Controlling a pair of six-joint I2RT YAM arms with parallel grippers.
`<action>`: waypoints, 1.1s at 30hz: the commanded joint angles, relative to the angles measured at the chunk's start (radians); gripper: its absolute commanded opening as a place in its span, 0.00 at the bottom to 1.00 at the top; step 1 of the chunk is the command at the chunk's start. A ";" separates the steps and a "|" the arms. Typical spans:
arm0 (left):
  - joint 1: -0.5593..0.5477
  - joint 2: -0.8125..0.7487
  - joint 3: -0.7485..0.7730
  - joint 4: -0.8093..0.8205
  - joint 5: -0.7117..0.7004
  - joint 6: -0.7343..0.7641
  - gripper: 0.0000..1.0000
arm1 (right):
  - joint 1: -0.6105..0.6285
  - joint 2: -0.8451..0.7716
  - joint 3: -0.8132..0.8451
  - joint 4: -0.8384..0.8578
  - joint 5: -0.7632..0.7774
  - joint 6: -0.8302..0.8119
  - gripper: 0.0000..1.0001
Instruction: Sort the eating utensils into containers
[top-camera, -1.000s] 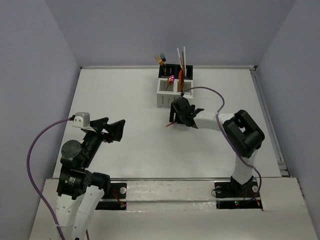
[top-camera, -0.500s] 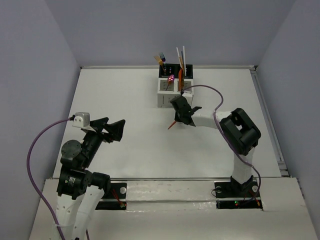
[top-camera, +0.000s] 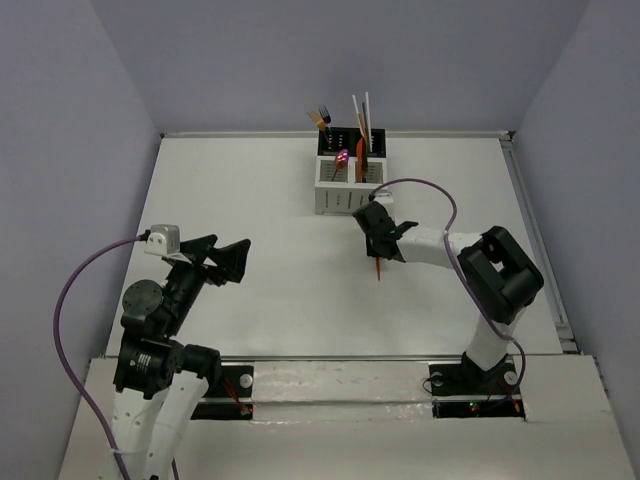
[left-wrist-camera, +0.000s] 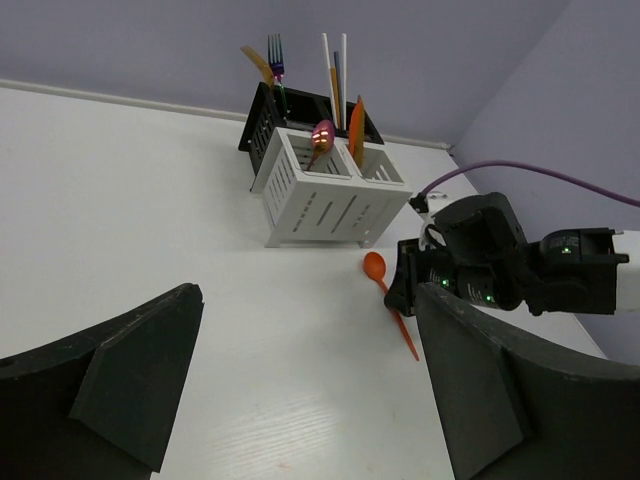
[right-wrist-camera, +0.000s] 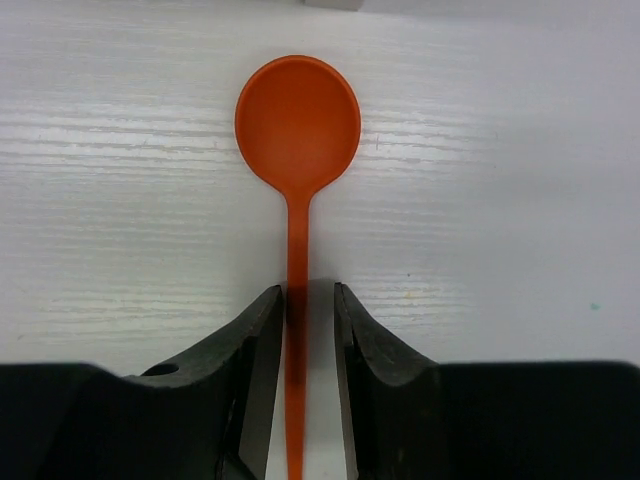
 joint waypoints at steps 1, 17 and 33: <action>0.004 0.002 -0.011 0.057 0.018 0.013 0.99 | -0.020 0.005 0.002 -0.045 -0.019 -0.041 0.34; 0.004 0.007 -0.011 0.057 0.026 0.016 0.99 | -0.043 -0.089 -0.001 0.056 -0.098 -0.094 0.07; 0.004 0.008 -0.009 0.054 0.020 0.016 0.99 | -0.023 -0.130 0.258 0.614 -0.222 -0.242 0.07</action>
